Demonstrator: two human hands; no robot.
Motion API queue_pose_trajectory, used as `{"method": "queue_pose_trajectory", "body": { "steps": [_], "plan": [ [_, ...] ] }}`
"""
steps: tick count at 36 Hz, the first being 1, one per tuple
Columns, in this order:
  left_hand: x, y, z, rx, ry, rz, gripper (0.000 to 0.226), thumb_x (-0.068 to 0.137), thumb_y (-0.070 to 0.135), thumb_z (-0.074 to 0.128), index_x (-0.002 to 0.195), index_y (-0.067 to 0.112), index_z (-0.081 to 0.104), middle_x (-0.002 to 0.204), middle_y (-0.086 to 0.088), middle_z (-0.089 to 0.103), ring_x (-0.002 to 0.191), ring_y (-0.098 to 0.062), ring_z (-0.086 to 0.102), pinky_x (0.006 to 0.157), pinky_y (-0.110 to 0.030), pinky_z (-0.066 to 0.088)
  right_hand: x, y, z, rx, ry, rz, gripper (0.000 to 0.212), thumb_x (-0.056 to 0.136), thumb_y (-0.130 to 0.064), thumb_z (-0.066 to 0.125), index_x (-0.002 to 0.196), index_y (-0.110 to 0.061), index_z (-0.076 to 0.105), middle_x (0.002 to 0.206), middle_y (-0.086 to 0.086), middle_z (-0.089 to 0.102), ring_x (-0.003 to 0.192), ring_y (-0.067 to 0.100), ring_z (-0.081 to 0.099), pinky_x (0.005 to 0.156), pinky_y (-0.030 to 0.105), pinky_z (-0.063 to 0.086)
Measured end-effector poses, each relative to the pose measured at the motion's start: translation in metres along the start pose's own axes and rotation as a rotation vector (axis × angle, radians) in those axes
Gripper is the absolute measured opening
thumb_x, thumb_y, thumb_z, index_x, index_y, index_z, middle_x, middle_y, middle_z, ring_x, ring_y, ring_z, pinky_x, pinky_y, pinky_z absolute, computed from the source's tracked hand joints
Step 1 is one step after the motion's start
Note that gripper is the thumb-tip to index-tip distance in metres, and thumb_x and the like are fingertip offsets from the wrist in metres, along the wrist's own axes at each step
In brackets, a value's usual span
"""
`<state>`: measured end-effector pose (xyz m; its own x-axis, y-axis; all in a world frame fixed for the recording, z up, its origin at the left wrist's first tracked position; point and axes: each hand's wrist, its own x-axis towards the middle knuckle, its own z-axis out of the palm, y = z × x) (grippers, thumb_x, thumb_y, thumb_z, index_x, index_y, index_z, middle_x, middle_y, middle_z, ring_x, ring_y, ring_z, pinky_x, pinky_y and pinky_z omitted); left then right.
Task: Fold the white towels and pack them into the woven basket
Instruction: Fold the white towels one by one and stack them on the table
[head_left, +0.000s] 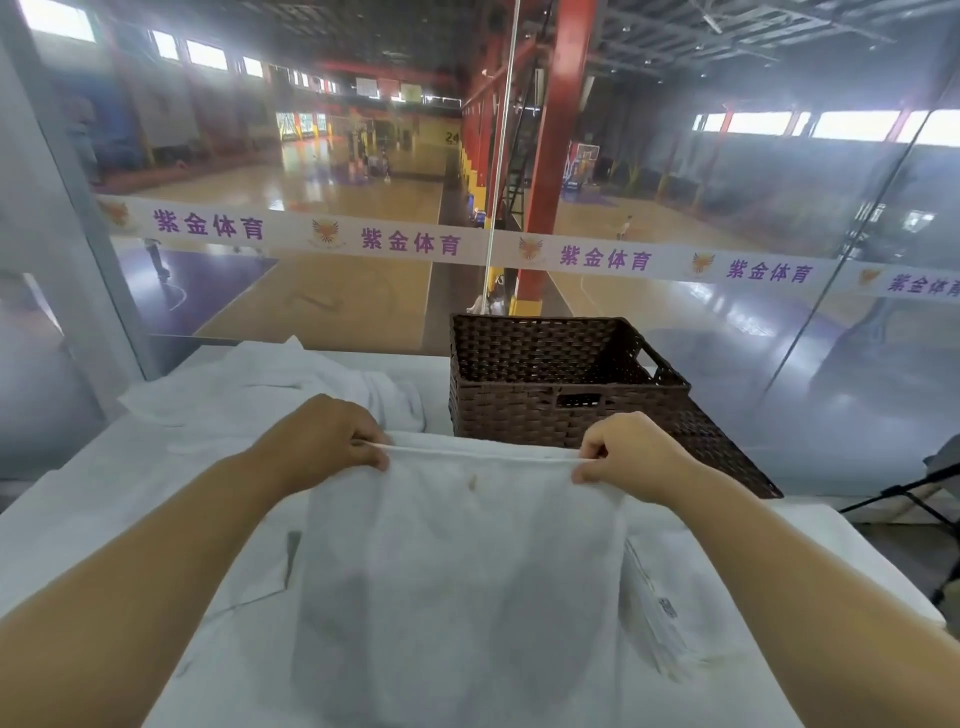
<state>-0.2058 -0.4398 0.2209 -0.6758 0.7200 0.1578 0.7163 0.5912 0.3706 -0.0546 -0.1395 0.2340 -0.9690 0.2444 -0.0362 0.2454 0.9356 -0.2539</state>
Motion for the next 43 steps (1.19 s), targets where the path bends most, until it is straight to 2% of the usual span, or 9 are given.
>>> {"method": "queue_pose_trajectory", "body": {
  "steps": [5, 9, 11, 14, 20, 27, 32, 37, 43],
  "plan": [
    [0.002, -0.002, 0.0, 0.013, 0.215, 0.051, 0.005, 0.078, 0.029, 0.074, 0.082, 0.025, 0.075, 0.089, 0.008, 0.071, 0.084, -0.013, 0.063, 0.079, -0.026, 0.047, 0.007, 0.002, 0.002, 0.104, 0.201, 0.016, 0.017, 0.084, -0.028, 0.07, 0.074, -0.018, 0.061, 0.084, -0.006, 0.065, 0.072, 0.009, 0.058, 0.056, 0.022, 0.048],
    [-0.005, -0.002, -0.001, -0.005, 0.297, 0.007, 0.033, 0.077, 0.035, 0.074, 0.069, 0.034, 0.042, 0.063, 0.008, 0.057, 0.059, -0.015, 0.052, 0.056, -0.033, 0.043, 0.0, 0.001, -0.001, 0.237, 0.313, -0.021, 0.024, 0.084, -0.02, 0.07, 0.073, -0.023, 0.049, 0.085, -0.011, 0.064, 0.073, 0.009, 0.059, 0.061, 0.026, 0.048],
    [-0.012, -0.003, 0.004, -0.005, 0.281, -0.005, 0.029, 0.077, 0.034, 0.074, 0.079, 0.031, 0.045, 0.067, 0.008, 0.06, 0.062, -0.017, 0.055, 0.056, -0.033, 0.043, -0.007, 0.002, 0.002, 0.235, 0.3, -0.055, 0.024, 0.083, -0.02, 0.071, 0.075, -0.025, 0.049, 0.08, -0.008, 0.064, 0.072, 0.011, 0.06, 0.063, 0.028, 0.05],
    [-0.027, -0.008, 0.023, -0.051, 0.163, -0.033, 0.028, 0.077, 0.031, 0.075, 0.1, 0.035, 0.059, 0.076, 0.02, 0.063, 0.071, -0.005, 0.059, 0.063, -0.018, 0.042, -0.02, 0.005, 0.021, 0.216, 0.202, -0.075, 0.022, 0.081, -0.019, 0.074, 0.082, -0.027, 0.053, 0.078, -0.011, 0.062, 0.074, 0.01, 0.059, 0.066, 0.024, 0.047],
    [-0.079, -0.023, 0.094, -0.041, -0.297, -0.104, 0.007, 0.079, 0.033, 0.071, 0.086, 0.033, 0.07, 0.082, 0.022, 0.064, 0.074, 0.004, 0.056, 0.062, -0.008, 0.037, -0.056, 0.013, 0.102, 0.148, -0.168, -0.015, 0.023, 0.08, -0.022, 0.074, 0.102, -0.026, 0.066, 0.086, -0.015, 0.061, 0.081, 0.004, 0.055, 0.067, 0.009, 0.038],
    [-0.132, -0.029, 0.162, -0.133, -0.718, -0.236, 0.012, 0.081, 0.034, 0.068, 0.074, 0.036, 0.059, 0.073, 0.019, 0.054, 0.062, 0.003, 0.048, 0.056, -0.014, 0.033, -0.088, 0.018, 0.182, 0.184, -0.613, 0.056, 0.015, 0.08, -0.018, 0.07, 0.073, -0.029, 0.063, 0.074, -0.013, 0.059, 0.063, 0.003, 0.052, 0.058, 0.018, 0.042],
    [-0.134, -0.035, 0.175, -0.132, -0.737, -0.282, 0.01, 0.085, 0.031, 0.063, 0.077, 0.033, 0.056, 0.076, 0.016, 0.052, 0.065, 0.0, 0.048, 0.056, -0.017, 0.032, -0.082, 0.02, 0.2, 0.213, -0.688, 0.097, 0.018, 0.08, -0.018, 0.069, 0.071, -0.031, 0.06, 0.079, -0.011, 0.059, 0.07, 0.007, 0.055, 0.065, 0.022, 0.046],
    [-0.11, -0.043, 0.183, -0.078, -0.598, -0.344, 0.007, 0.093, 0.029, 0.054, 0.096, 0.025, 0.059, 0.092, 0.008, 0.058, 0.08, -0.012, 0.056, 0.068, -0.025, 0.043, -0.058, 0.023, 0.207, 0.201, -0.567, 0.166, 0.007, 0.09, -0.022, 0.056, 0.084, -0.025, 0.06, 0.088, -0.008, 0.059, 0.078, 0.013, 0.057, 0.068, 0.028, 0.046],
    [-0.079, -0.062, 0.206, -0.039, -0.498, -0.369, 0.015, 0.097, 0.024, 0.046, 0.103, 0.017, 0.057, 0.105, 0.0, 0.057, 0.089, -0.017, 0.053, 0.073, -0.026, 0.039, -0.019, 0.022, 0.223, 0.123, -0.495, 0.21, 0.011, 0.092, -0.019, 0.044, 0.088, -0.024, 0.054, 0.092, -0.004, 0.057, 0.08, 0.016, 0.054, 0.064, 0.029, 0.042]
  ]
}}
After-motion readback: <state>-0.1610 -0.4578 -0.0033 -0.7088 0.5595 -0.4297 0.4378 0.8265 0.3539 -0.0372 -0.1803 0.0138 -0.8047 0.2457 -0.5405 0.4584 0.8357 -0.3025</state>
